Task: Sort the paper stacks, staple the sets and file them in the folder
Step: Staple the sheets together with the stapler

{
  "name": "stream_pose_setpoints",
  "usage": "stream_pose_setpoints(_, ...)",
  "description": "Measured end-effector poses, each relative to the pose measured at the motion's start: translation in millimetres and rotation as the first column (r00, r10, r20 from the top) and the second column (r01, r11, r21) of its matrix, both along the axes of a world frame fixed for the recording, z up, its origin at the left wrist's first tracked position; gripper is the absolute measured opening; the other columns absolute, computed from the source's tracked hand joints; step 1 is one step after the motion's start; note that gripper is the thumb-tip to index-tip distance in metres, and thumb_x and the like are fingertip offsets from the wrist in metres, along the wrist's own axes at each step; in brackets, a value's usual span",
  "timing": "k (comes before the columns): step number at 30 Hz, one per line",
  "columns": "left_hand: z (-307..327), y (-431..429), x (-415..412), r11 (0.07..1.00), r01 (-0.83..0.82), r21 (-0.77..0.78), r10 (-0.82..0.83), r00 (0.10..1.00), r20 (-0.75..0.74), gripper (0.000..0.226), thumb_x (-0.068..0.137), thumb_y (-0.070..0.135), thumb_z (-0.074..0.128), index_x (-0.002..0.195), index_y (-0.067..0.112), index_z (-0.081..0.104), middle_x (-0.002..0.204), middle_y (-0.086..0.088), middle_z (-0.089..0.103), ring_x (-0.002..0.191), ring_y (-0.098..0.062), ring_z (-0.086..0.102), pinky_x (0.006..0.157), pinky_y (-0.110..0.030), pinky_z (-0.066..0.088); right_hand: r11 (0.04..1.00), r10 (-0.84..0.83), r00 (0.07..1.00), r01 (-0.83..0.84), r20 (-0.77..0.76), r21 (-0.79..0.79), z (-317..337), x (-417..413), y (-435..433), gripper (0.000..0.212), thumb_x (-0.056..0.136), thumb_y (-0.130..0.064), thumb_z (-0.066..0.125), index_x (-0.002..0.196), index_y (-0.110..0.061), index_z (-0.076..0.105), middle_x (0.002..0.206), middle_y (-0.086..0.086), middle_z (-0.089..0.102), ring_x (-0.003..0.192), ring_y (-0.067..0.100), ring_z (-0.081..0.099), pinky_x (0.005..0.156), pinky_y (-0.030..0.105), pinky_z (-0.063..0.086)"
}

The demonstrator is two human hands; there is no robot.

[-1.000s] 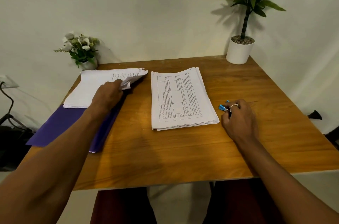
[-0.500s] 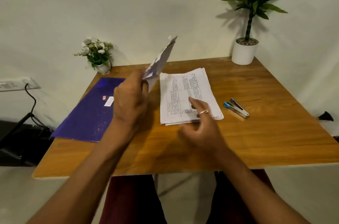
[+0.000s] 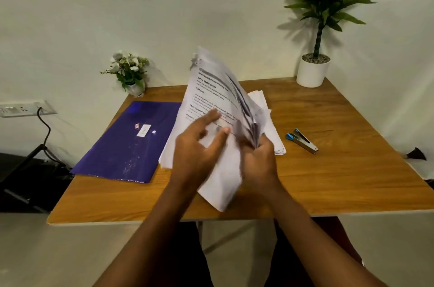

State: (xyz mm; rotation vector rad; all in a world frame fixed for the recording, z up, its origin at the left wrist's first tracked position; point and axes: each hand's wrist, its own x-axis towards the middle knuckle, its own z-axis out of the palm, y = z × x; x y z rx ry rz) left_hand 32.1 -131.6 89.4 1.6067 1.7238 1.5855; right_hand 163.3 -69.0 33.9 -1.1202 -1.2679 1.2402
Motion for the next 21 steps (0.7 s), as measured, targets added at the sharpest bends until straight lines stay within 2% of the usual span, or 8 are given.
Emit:
stream_pose_setpoints(2,-6,7,-34,0.98,-0.196,-0.048,0.191,0.978,-0.086,0.072,0.087,0.041,0.077,0.149,0.025,0.044,0.156,0.006,0.042,0.139,-0.003,0.04,0.107,-0.026,0.042,0.998,0.051,0.998,-0.052,-0.033,-0.025,8,18,11,0.018,0.098,-0.02,0.066,0.117,-0.021,0.064,0.113,0.001,0.071,0.102,0.018,0.069,0.078,0.031,0.061)
stream_pose_setpoints(4,-6,11,-63,0.968,-0.151,-0.198,0.159,0.987,0.025,0.091,0.082,0.047,0.081,0.156,0.024,0.032,0.161,0.004,0.037,0.145,-0.011,0.036,0.11,-0.03,0.037,0.989,0.141,0.985,-0.143,-0.101,-0.019,14,35,24,0.028,0.095,-0.017,0.07,0.122,-0.017,0.064,0.114,0.0,0.072,0.101,0.016,0.071,0.074,0.026,0.06)
stream_pose_setpoints(7,-4,17,-81,0.948,0.202,-0.247,-0.11,0.933,0.343,0.053,0.09,0.032,0.076,0.137,0.016,0.058,0.128,0.0,0.07,0.119,-0.023,0.067,0.1,-0.044,0.055,0.976,0.219,0.975,-0.219,-0.034,0.022,26,49,39,0.036,0.079,-0.026,0.077,0.113,-0.019,0.068,0.115,0.004,0.074,0.107,0.024,0.071,0.09,0.045,0.06)
stream_pose_setpoints(10,1,22,-68,0.952,0.219,-0.212,-0.134,0.925,0.357,0.026,0.095,0.023,0.069,0.118,0.011,0.071,0.111,-0.002,0.077,0.106,-0.026,0.073,0.092,-0.044,0.06,0.959,0.277,0.961,-0.277,0.021,0.062,38,45,44,0.028,0.082,-0.021,0.079,0.108,-0.022,0.068,0.111,0.001,0.075,0.106,0.024,0.071,0.095,0.049,0.057)
stream_pose_setpoints(13,7,24,-53,0.981,0.177,-0.08,-0.137,0.922,0.362,0.019,0.096,0.02,0.068,0.113,0.012,0.073,0.108,-0.004,0.078,0.101,-0.023,0.074,0.087,-0.041,0.061,0.941,0.291,0.957,-0.288,0.009,0.178,54,45,43,0.025,0.09,-0.005,0.073,0.105,-0.025,0.07,0.104,-0.009,0.077,0.103,0.017,0.072,0.092,0.037,0.058)
stream_pose_setpoints(16,6,23,-46,0.985,0.172,-0.015,-0.154,0.913,0.377,0.013,0.096,0.016,0.067,0.108,0.019,0.072,0.106,0.003,0.078,0.099,-0.017,0.075,0.078,-0.028,0.06,0.942,0.237,0.971,-0.231,0.003,0.243,60,48,41,0.023,0.091,-0.008,0.073,0.102,-0.029,0.071,0.103,-0.012,0.077,0.102,0.015,0.073,0.088,0.032,0.059)
stream_pose_setpoints(19,-19,18,-37,0.98,0.176,-0.093,-0.128,0.914,0.385,0.025,0.094,0.016,0.069,0.119,0.017,0.069,0.107,0.011,0.077,0.104,-0.013,0.072,0.08,-0.024,0.059,0.961,0.201,0.971,-0.221,0.13,0.164,38,49,34,0.016,0.091,-0.018,0.074,0.1,-0.03,0.068,0.09,-0.024,0.074,0.089,-0.001,0.071,0.077,0.025,0.059)
stream_pose_setpoints(21,-32,12,-31,0.975,0.176,-0.135,-0.104,0.899,0.425,0.037,0.091,0.018,0.072,0.127,0.013,0.066,0.109,0.011,0.076,0.106,-0.014,0.071,0.079,-0.023,0.059,0.976,0.186,0.966,-0.203,0.18,0.082,23,49,27,0.02,0.091,-0.023,0.075,0.107,-0.026,0.064,0.096,-0.021,0.07,0.087,-0.002,0.066,0.07,0.017,0.056)
